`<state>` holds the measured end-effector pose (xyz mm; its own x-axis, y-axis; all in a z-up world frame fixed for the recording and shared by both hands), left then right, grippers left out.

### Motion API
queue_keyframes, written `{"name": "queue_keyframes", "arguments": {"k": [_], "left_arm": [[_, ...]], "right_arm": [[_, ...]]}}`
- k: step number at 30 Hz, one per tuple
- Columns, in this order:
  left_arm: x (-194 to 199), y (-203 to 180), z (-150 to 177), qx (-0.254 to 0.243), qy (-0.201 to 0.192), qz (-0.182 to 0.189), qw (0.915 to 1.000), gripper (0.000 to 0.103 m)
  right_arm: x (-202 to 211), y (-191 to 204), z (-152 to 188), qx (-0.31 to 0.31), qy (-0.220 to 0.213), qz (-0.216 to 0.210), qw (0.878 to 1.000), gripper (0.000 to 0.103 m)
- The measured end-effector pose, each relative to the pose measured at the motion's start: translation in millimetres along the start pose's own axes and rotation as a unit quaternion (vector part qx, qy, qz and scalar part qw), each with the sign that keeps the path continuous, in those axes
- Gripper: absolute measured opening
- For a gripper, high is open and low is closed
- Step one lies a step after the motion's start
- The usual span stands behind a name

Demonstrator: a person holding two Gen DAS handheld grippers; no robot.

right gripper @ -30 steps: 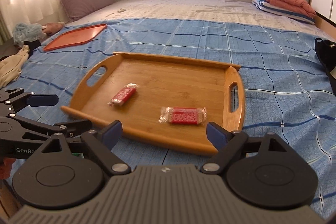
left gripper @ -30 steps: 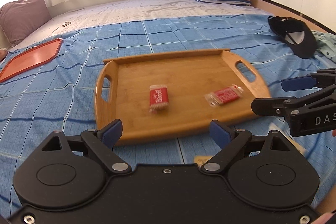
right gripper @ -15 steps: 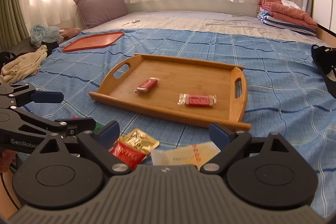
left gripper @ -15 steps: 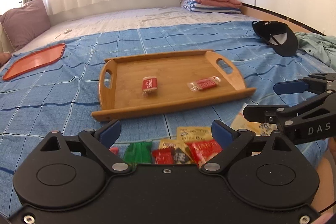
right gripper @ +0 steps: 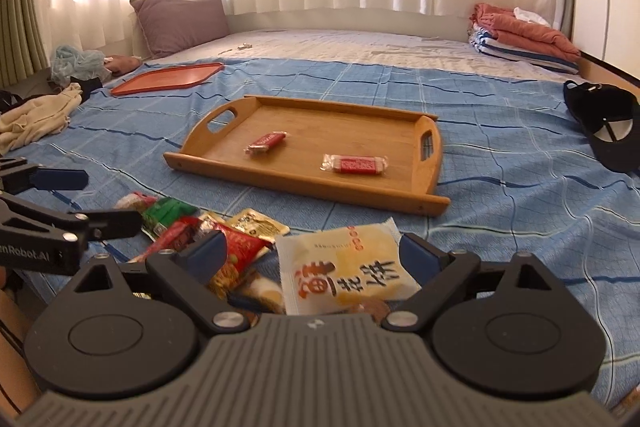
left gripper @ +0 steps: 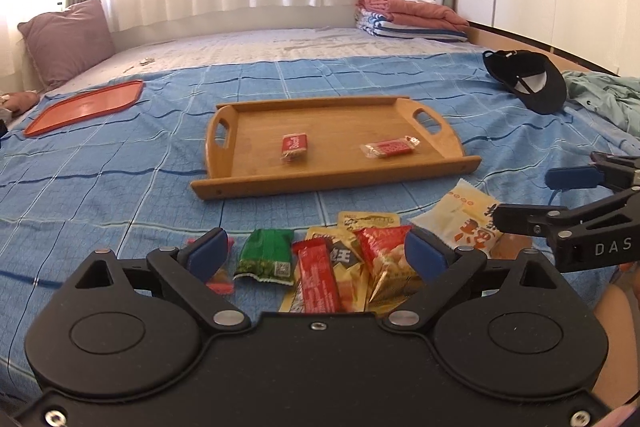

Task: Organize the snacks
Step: 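Move both tools back over the snack pile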

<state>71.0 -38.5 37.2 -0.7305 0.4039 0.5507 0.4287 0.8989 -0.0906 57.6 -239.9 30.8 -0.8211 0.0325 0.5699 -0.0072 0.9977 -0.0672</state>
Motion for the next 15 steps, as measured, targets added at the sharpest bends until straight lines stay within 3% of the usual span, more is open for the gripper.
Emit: {"name": "queue_keyframes", "arguments": {"k": [12,15], "left_arm": [[-8.9,-0.5,43.6,-0.009,0.005,-0.023,0.9997,0.095],[-11.5,-4.6,53.0,-0.02,0.006,-0.016,0.9997,0.081]], "right_arm": [[-9.3,-17.6,39.0,-0.027,0.012,0.04,0.999,0.097],[-11.9,-19.9,45.7,-0.027,0.007,0.052,0.998,0.097]]}}
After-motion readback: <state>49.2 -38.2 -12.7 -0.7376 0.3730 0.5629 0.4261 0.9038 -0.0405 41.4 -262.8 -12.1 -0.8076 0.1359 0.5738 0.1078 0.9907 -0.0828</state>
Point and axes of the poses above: each gripper's, at about its wrist camera, not at the fingertips, and x roughly against the way its jaws point, y to its left, z to its underside, the point moved 8 cm from there along -x, roughly the way its jaws point, and after that the axes turned 10 degrees about z, right-handed, at the moved point
